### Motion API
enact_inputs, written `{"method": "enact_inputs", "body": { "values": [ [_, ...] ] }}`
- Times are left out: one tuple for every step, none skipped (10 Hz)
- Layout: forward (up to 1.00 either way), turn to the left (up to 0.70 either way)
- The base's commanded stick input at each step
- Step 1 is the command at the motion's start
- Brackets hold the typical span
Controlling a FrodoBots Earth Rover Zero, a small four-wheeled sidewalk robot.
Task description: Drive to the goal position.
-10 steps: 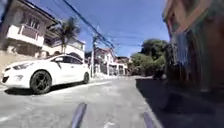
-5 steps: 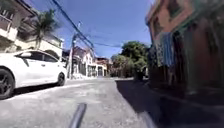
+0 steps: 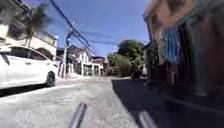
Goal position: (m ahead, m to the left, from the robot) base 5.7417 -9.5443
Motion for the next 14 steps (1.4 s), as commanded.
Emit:
{"method": "enact_inputs", "body": {
  "values": [
    [1.00,0.10],
    [1.00,0.11],
    [1.00,0.07],
    [1.00,0.05],
    [1.00,0.03],
    [1.00,0.01],
    [1.00,0.00],
    [1.00,0.00],
    [1.00,0.12],
    [1.00,0.13],
    [1.00,-0.19],
    [1.00,-0.40],
    [1.00,-0.40],
    [1.00,-0.40]
  ]
}}
